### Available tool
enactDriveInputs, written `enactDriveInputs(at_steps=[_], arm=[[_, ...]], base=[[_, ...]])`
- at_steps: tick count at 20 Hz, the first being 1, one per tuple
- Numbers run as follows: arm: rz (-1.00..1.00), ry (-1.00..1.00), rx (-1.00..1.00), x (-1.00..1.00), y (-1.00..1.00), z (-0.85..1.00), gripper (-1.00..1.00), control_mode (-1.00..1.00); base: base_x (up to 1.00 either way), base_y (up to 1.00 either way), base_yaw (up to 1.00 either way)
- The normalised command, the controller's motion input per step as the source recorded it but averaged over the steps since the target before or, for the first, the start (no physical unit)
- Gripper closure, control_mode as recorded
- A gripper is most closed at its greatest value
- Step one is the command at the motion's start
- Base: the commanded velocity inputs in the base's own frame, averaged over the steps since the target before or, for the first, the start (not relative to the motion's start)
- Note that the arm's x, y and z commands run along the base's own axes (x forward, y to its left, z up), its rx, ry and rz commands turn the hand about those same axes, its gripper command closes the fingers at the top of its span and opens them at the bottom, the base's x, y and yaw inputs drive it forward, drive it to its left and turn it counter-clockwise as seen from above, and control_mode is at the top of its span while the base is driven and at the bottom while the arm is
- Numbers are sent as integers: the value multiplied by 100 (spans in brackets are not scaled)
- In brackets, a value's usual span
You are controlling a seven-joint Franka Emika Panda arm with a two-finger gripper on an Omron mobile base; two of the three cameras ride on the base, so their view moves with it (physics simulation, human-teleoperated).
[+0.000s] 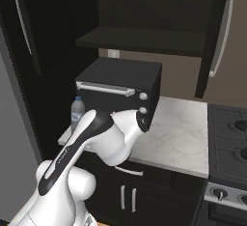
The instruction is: Pick the bottled water from the counter and place it in the open cabinet.
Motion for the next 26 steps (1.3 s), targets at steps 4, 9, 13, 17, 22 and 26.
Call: enactDriveInputs(at_steps=[4, 9, 13, 17, 22, 26], arm=[[0, 0, 0, 0, 0, 0, 100, 100], [0, 0, 0, 0, 0, 0, 100, 100], [0, 0, 0, 0, 0, 0, 100, 100], [0, 0, 0, 0, 0, 0, 100, 100], [0, 0, 0, 0, 0, 0, 100, 100], [0, 0, 0, 0, 0, 0, 100, 100]], base=[[21, -46, 0], [26, -44, -2], [63, 14, -12], [68, 5, -6], [53, 0, -1], [58, 0, 0]])
